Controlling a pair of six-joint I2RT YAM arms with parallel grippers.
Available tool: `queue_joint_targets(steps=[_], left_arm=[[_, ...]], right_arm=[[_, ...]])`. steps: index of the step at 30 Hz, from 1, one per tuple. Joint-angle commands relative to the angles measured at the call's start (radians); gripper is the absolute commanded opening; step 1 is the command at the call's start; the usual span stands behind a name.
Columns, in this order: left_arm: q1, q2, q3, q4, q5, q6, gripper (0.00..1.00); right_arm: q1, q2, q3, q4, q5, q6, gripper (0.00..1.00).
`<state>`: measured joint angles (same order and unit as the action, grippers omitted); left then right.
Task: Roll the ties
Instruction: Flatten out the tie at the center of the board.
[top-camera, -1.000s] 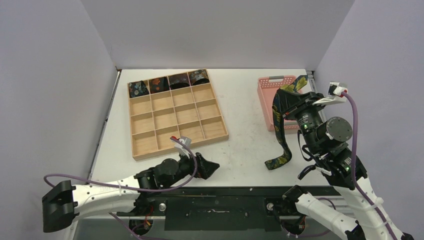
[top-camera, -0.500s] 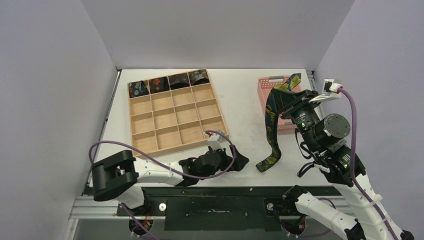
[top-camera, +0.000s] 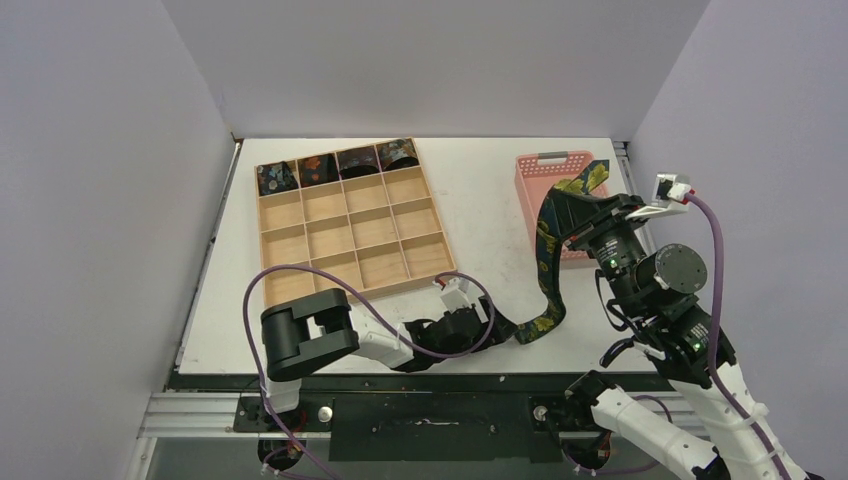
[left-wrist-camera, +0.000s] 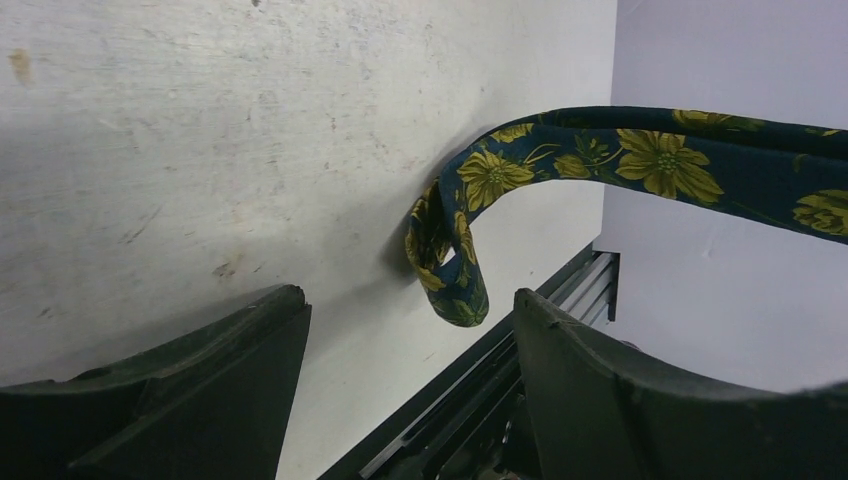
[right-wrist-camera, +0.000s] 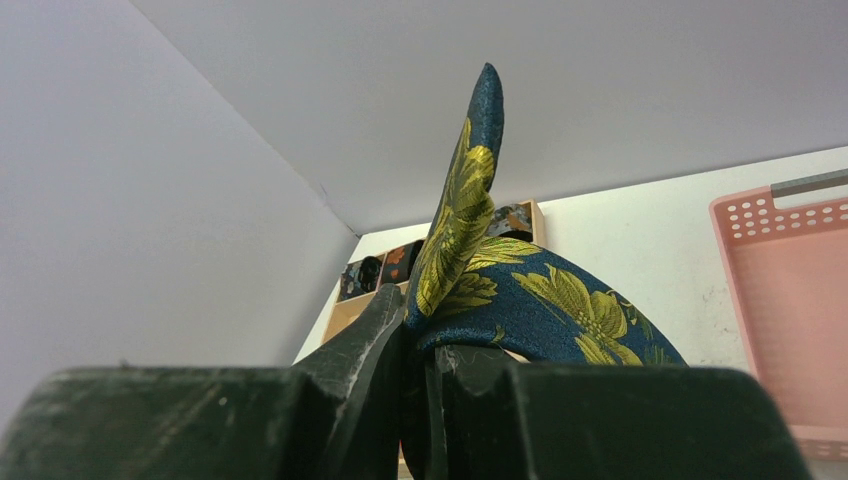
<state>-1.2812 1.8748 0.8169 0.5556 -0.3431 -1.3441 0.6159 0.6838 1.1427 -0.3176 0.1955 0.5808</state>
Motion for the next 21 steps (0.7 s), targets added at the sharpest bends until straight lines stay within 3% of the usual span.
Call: queue_joint_targets(steps=[1,9,16,21], left_arm=[[-0.007,0.052,0.053,0.053,0.036,-0.013,0.72],[-0.004,0.108,0.11,0.026,0.078,0.001,0.54],[0.004,0.147,0.157,-0.013,0.102,0.002,0.54],[0.011,0.154,0.146,0.01,0.103,0.005,0.33]], right_arm=[[-0.002,-0.015,-0.008,0.023,0.016,0.008,0.05],[-0.003,-0.026,-0.008,0.011,0.028,-0.002,0.05],[-0.002,-0.033,-0.016,0.005,0.033,-0.004,0.05],[-0.002,-0.035,-0.018,-0.001,0.036,-0.004,0.05]])
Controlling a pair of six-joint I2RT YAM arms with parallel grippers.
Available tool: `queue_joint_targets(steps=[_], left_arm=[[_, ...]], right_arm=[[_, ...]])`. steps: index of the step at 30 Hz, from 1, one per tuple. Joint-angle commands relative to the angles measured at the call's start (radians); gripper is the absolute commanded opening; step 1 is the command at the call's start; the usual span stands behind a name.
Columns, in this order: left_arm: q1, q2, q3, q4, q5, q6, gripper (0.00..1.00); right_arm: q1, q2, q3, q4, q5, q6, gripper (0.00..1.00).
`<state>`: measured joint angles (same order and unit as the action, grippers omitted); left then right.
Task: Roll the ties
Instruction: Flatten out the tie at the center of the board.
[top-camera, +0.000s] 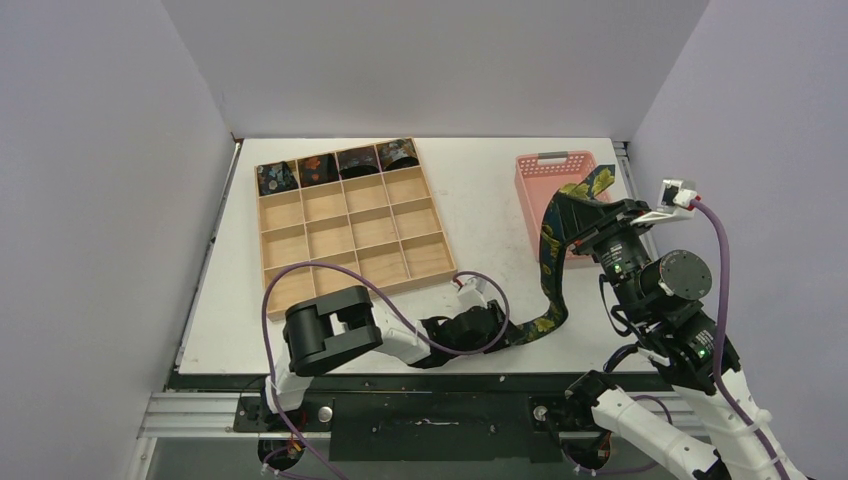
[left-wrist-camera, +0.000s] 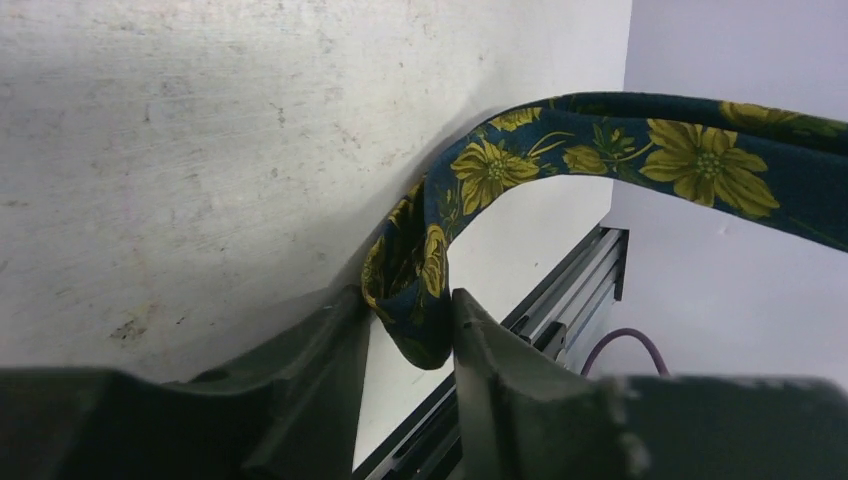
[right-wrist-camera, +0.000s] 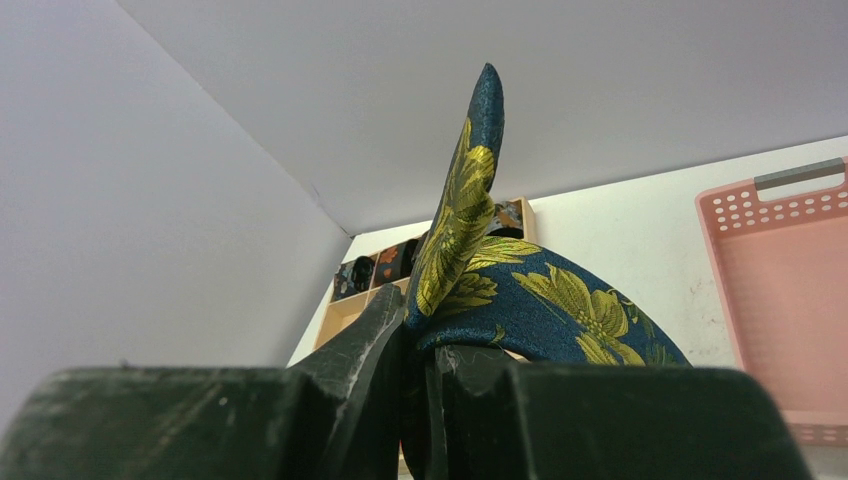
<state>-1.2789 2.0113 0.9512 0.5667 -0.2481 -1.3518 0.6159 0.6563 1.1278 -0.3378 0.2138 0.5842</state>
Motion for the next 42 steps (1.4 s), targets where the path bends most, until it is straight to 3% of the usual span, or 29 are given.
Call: queue_joint_targets(steps=[1,6,11,17,22,28,31,37,39,42], left_arm=[[0.01,0.011,0.005,0.008,0.0,0.015,0.28],[0.015,-0.058,-0.07,0.019,-0.045,0.058,0.0],[0.018,-0.315,-0.216,-0.156,-0.153,0.15,0.0],[0.0,-0.719,-0.346,-0.645,-0.313,0.237,0.0],[-0.005,-1.041,-0.482,-0.967,-0.424,0.142,0.0],[-0.002,-1.313,-0.612,-1.154,-0.487,0.029,0.0],[0.001,-1.39,-0.572,-1.21,-0.534,0.065,0.0],[0.006,-1.346,-0.27,-1.289,-0.636,0.3,0.0],[0.007,-1.32,-0.228,-1.298,-0.65,0.325,0.0],[0.017,-1.319,-0.296,-1.287,-0.647,0.265,0.0]], right_arm=[[-0.003,-0.008,-0.003,0.017,0.018,-0.007,0.05],[-0.002,-0.014,-0.011,0.009,0.026,-0.007,0.05],[-0.002,-0.036,-0.029,-0.012,0.076,-0.028,0.05],[-0.004,-0.122,-0.22,-0.033,0.212,0.025,0.05],[-0.004,-0.216,-0.483,-0.072,0.369,0.187,0.05],[-0.005,-0.283,-0.635,-0.191,0.613,0.316,0.05],[-0.002,-0.26,-0.588,-0.224,0.656,0.289,0.05],[-0.002,-0.17,-0.256,-0.118,0.716,0.039,0.05],[-0.002,-0.134,-0.223,-0.116,0.732,0.042,0.05],[-0.002,-0.096,-0.297,-0.196,0.743,0.176,0.05]])
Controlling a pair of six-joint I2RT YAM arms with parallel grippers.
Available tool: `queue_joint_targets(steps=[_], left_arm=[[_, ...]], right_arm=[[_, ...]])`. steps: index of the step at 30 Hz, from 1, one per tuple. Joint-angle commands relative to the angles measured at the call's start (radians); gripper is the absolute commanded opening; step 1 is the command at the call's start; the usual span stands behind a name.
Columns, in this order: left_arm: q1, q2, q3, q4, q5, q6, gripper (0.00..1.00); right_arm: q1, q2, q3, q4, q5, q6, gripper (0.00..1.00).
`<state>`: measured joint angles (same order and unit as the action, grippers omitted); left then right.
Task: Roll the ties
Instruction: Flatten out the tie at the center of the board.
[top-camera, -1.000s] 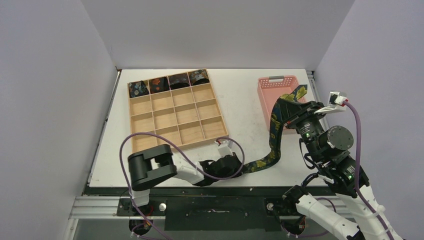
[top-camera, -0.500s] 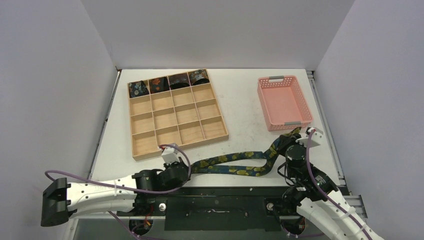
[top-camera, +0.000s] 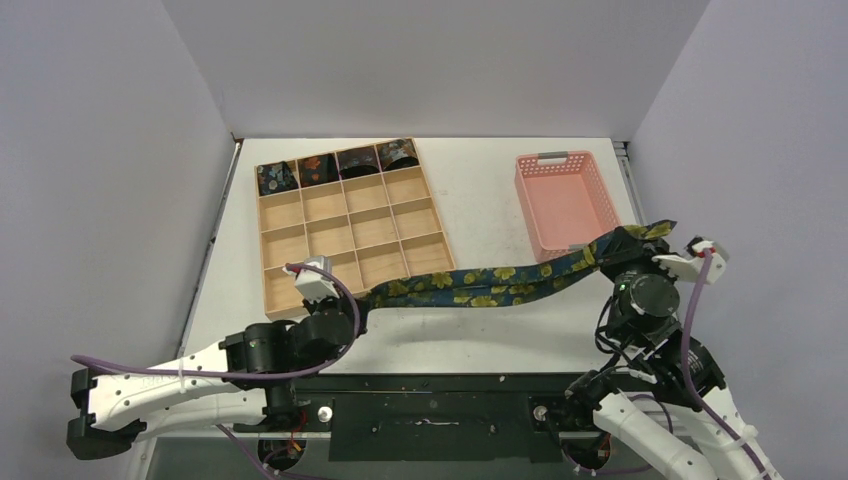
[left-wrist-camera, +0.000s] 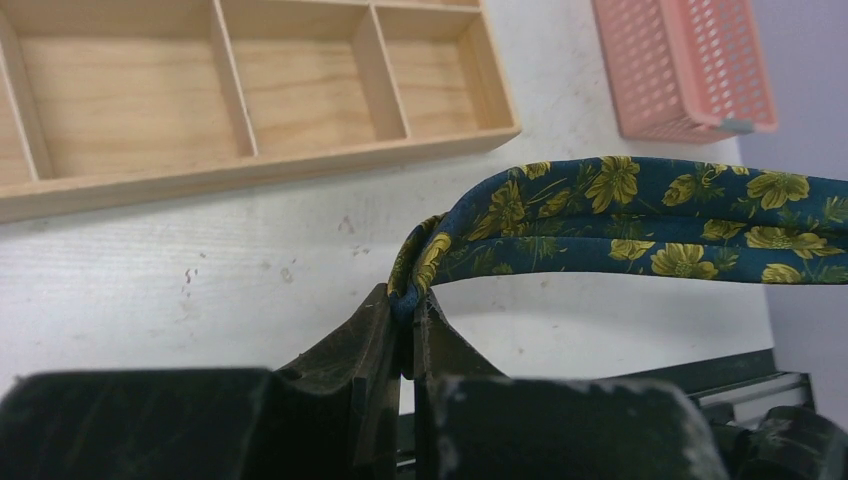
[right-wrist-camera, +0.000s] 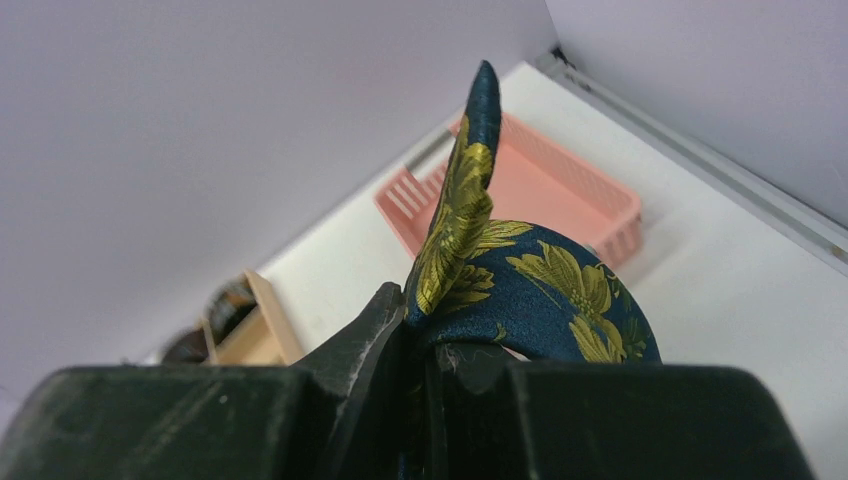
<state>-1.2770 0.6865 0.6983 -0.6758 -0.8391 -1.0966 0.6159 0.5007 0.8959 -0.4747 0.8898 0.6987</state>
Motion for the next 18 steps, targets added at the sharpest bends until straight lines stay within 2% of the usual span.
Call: queue_joint_targets(steps=[1,8,10,18], left_arm=[[0.025,-0.001,-0.087,-0.029,-0.039,-0.016,0.0],[0.148,-0.07,-0.402,0.093,0.098,-0.139,0.0],[0.171,-0.095,-0.443,0.093,0.104,-0.172,0.0],[0.179,-0.204,-0.491,0.097,0.087,-0.202,0.0]], right_arm=[[-0.003,0.064,-0.111,-0.089,0.065,0.125,0.05],[-0.01,0.02,-0.446,-0.176,0.003,0.494,0.05],[-0.013,0.021,-0.5,-0.179,0.007,0.543,0.05],[-0.041,0.118,-0.554,-0.077,0.026,0.561,0.05]])
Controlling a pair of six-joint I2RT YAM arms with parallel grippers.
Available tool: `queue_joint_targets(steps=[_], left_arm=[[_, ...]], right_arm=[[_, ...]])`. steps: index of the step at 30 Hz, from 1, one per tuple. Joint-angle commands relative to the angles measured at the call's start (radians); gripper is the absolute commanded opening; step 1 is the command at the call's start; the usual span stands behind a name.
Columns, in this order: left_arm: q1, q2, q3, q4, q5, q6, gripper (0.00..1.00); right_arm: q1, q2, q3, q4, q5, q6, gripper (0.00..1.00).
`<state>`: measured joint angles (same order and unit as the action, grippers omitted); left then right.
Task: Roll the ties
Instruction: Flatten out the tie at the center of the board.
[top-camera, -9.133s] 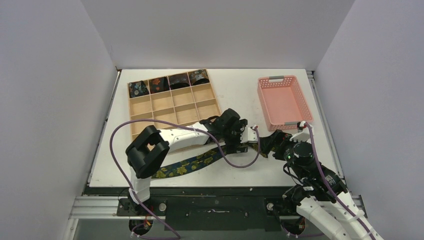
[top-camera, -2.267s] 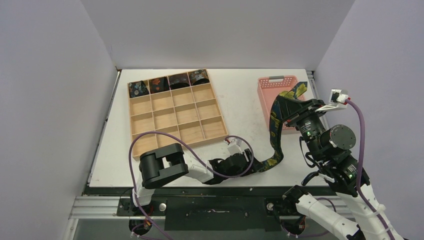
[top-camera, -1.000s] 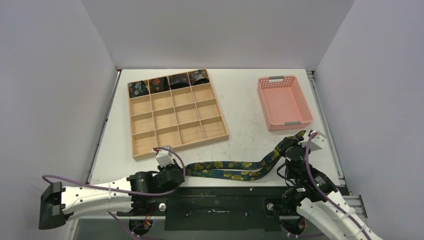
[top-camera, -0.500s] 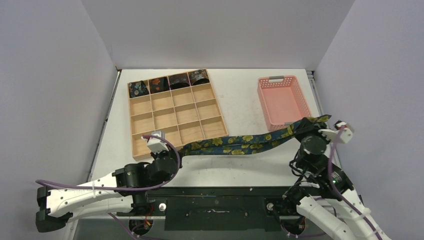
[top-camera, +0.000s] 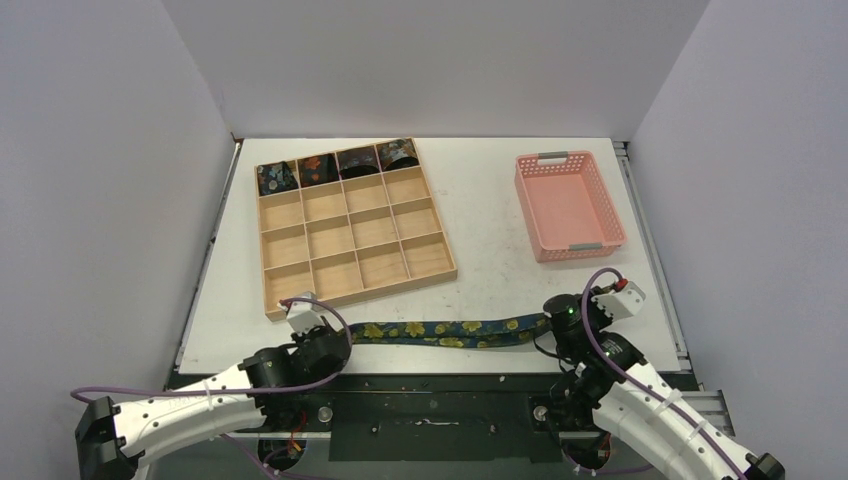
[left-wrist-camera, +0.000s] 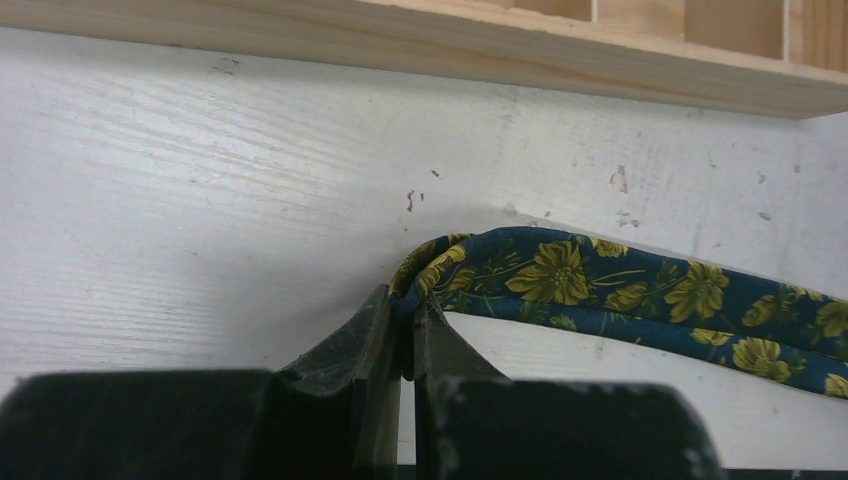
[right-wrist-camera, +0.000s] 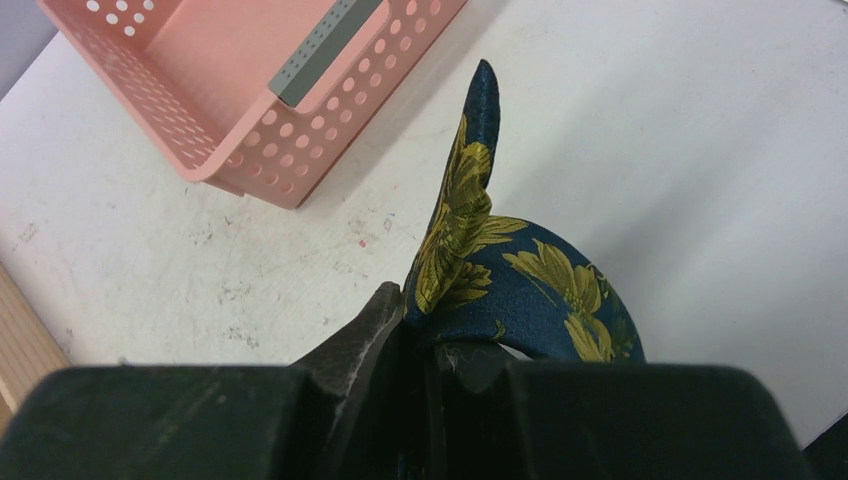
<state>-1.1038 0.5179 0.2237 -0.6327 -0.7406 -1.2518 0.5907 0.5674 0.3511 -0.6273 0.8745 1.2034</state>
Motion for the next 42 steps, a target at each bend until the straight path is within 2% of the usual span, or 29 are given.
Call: queue_joint_targets(steps=[1,6,10,12,15,19,22,23,25,28,30,31,33,37,42], left_arm=[[0.006,-0.046,-0.033,0.086,-0.008,-0.045,0.0],[0.004,-0.105,-0.064,0.313,0.002,0.089,0.0],[0.004,-0.146,0.032,0.374,-0.048,0.254,0.0],[0.004,-0.169,0.049,0.381,-0.054,0.288,0.0],[0.004,-0.195,0.004,0.364,-0.047,0.254,0.0],[0.005,-0.191,-0.11,0.321,-0.003,0.087,0.0],[0.005,-0.173,-0.155,0.262,0.023,-0.005,0.0],[0.004,-0.168,-0.161,0.235,0.022,-0.025,0.0],[0.005,-0.167,-0.165,0.2,0.01,-0.05,0.0],[0.004,-0.182,-0.155,0.191,-0.007,-0.041,0.0],[0.003,-0.198,-0.148,0.168,-0.018,-0.043,0.0],[0.003,-0.205,-0.146,0.155,-0.019,-0.046,0.0],[0.002,-0.231,-0.145,0.129,-0.017,-0.059,0.0],[0.003,-0.289,-0.147,0.09,-0.019,-0.069,0.0],[0.004,-0.338,-0.157,0.075,-0.022,-0.066,0.0]], right_arm=[[-0.018,0.057,-0.016,0.093,0.047,0.051,0.05],[-0.031,0.001,0.011,0.268,0.092,-0.17,0.05],[-0.036,-0.061,0.102,0.446,0.1,-0.47,0.05],[-0.038,-0.06,0.125,0.486,0.079,-0.584,0.05],[-0.058,-0.034,0.084,0.437,0.028,-0.509,0.05],[-0.126,-0.021,-0.07,0.384,-0.107,-0.31,0.05],[-0.198,-0.05,-0.121,0.367,-0.181,-0.248,0.05],[-0.213,-0.063,-0.121,0.365,-0.189,-0.251,0.08],[-0.245,-0.077,-0.12,0.351,-0.206,-0.245,0.23],[-0.284,-0.069,-0.12,0.33,-0.261,-0.241,0.69],[-0.297,-0.065,-0.104,0.311,-0.282,-0.219,0.92],[-0.3,-0.062,-0.094,0.294,-0.283,-0.208,0.98],[-0.305,-0.063,-0.065,0.256,-0.299,-0.187,0.9],[-0.304,-0.072,0.066,0.096,-0.34,-0.154,0.9],[-0.303,-0.101,0.241,-0.133,-0.299,-0.15,0.9]])
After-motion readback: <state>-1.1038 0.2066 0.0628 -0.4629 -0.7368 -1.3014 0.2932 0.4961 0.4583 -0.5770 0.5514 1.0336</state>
